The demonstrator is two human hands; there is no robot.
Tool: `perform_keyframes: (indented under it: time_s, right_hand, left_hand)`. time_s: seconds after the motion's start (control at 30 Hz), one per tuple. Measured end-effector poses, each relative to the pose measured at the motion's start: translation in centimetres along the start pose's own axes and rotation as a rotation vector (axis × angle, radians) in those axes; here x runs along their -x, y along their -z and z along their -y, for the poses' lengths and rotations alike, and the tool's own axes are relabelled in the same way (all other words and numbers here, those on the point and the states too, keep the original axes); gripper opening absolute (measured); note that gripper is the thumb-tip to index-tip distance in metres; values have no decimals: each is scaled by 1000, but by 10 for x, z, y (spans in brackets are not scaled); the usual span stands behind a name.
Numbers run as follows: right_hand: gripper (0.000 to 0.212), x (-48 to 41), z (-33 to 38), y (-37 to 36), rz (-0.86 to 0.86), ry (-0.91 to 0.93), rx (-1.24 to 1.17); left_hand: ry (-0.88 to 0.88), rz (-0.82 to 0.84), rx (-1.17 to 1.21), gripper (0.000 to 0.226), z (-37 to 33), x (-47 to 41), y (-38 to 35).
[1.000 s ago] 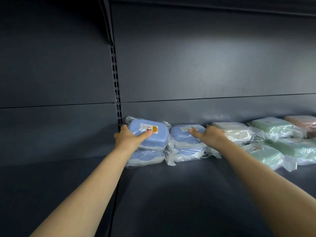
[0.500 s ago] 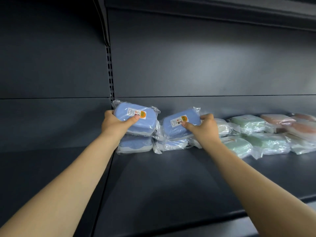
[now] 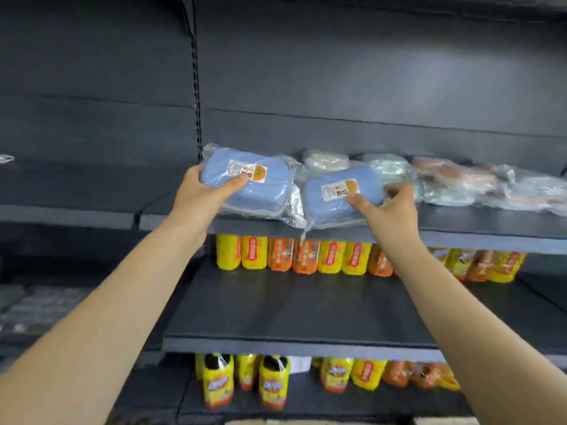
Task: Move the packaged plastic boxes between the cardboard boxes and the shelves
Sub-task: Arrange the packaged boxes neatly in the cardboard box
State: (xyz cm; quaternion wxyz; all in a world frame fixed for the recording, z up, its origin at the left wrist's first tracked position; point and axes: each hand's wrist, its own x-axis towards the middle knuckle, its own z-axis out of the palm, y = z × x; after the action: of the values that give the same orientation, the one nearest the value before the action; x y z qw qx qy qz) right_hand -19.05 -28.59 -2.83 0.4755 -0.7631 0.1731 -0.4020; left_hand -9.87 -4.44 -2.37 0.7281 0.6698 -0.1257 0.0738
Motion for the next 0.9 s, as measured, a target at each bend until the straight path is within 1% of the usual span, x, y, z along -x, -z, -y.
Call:
perform_keyframes:
  time_s: [0.07,0.13,0.23,0.27,0.3,0.37,0.4,0.47,0.57,0.63,0.67,0.7,0.77,0.87,0.9]
  right_hand:
    - [59,25,-19,22,5,-22,-22]
    - [59,54,-42,49,50,-90,-35]
    - [71,87,-82,80,143,-233,-40]
    - [72,98,-96,87,178,-268,-26]
    - [67,108,-111,92,209,-297,-7]
    - [48,129,-141,98,262,-345,56]
    - [43,139,-156,100,288,-375,98]
    - [42,158,-186,102,345,-448,173]
    - [51,182,-230,100,399,-538,270]
    - [57,197,-261,96,425,-611,324]
    - [56,203,-275,92,439,-641,344]
    - [53,211,-289,89,456,-670,365]
    - [50,224,-318,80,509,-718,396]
    - [47,242,-357,65,532,-791,428]
    - [46,246,-369,58,524,-824,435]
  left_hand:
    - [53,-3,67,66,9,41,-10]
    - [138,12,100,70,26,87,-20]
    - [276,-16,147,59,60,144,-26]
    - [322,-28,138,57,73,160,-27]
    - [362,-33,134,56,86,173,-27]
    - [444,-43,99,50,112,197,-26]
    - [484,-40,75,45,127,207,-24]
    - [557,-30,47,39,156,226,-21]
    - [652,-55,27,45,198,249,-22]
    - [705,-82,19,33,228,259,-25]
    - [728,-95,7,26,245,263,-26]
    - [759,-113,-6,25,261,267,-27]
    - [851,-154,-4,29,298,271,-24]
    - [995,-199,-3,56,346,271,-19]
    - [1022,-214,-1,60,360,269,-19]
